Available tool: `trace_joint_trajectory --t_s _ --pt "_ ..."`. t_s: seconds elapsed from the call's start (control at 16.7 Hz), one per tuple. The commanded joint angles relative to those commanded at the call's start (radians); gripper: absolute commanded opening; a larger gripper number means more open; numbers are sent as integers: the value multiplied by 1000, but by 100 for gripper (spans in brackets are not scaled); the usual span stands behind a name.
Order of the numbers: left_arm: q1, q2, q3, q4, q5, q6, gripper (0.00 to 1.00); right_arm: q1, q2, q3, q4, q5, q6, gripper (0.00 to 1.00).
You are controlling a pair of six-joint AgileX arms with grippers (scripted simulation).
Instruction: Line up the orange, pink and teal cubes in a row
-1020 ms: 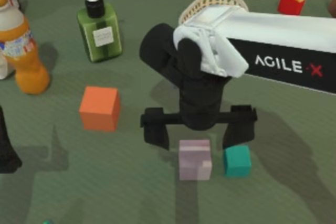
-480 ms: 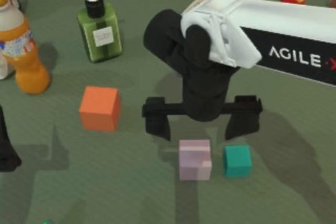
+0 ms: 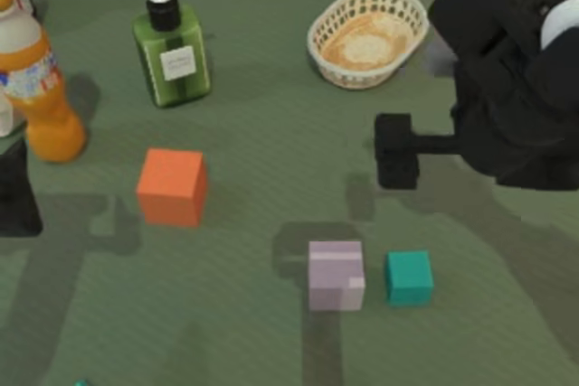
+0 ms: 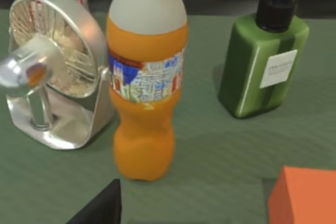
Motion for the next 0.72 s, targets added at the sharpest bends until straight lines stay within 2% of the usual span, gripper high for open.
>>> trace_joint_trajectory --t_s 0.18,0.36,0.54,0.72 --pt "-50 303 231 -166 1 -30 100 -105 -259 -256 114 23 -123 100" --pt "-98 622 463 -335 1 -60 100 -216 -536 -531 237 28 -245 100" --pt "-146 941 690 -501 0 -91 100 -322 -823 -788 375 13 -353 100" --pt "-187 1211 892 -642 0 -120 100 -417 -1107 -995 533 -19 -440 100"
